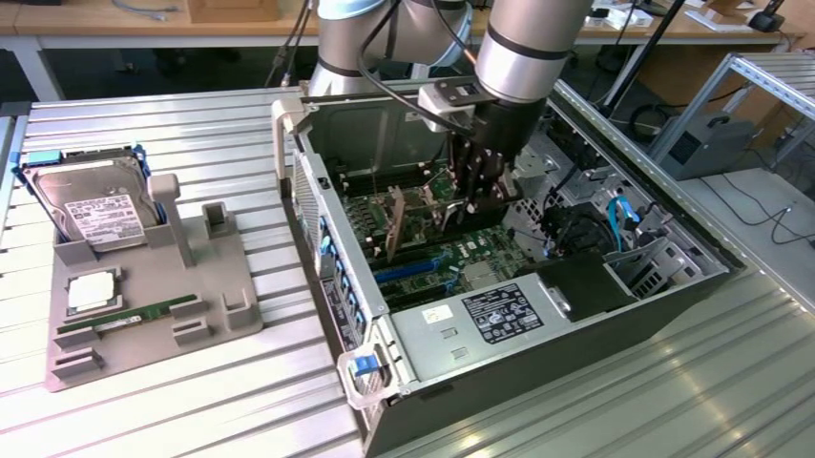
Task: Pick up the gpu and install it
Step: 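Insert the gpu into the slot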
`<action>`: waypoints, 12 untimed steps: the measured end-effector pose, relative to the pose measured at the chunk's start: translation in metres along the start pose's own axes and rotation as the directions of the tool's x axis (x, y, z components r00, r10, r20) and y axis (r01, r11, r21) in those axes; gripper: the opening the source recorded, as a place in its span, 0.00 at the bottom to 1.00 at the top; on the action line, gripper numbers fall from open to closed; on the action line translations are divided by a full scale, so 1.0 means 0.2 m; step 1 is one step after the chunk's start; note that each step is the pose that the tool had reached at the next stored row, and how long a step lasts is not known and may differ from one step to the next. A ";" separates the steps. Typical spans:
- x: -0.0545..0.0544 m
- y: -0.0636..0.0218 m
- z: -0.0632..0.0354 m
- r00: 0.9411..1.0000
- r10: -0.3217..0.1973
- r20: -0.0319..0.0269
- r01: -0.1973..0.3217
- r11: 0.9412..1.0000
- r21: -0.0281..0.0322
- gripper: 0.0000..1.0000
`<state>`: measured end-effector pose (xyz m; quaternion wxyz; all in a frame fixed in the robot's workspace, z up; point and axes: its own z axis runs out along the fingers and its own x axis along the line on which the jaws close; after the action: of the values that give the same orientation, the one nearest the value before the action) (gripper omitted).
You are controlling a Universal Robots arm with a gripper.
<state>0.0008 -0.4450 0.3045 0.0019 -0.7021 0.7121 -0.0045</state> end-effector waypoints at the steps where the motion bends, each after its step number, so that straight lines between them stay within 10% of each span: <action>1: 0.00 0.000 0.001 1.000 0.000 0.000 0.000 1.000 0.000 0.27; 12: 0.01 0.000 0.010 1.000 0.000 0.000 0.000 1.000 0.000 0.27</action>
<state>0.0008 -0.4465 0.3024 0.0018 -0.7021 0.7121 -0.0045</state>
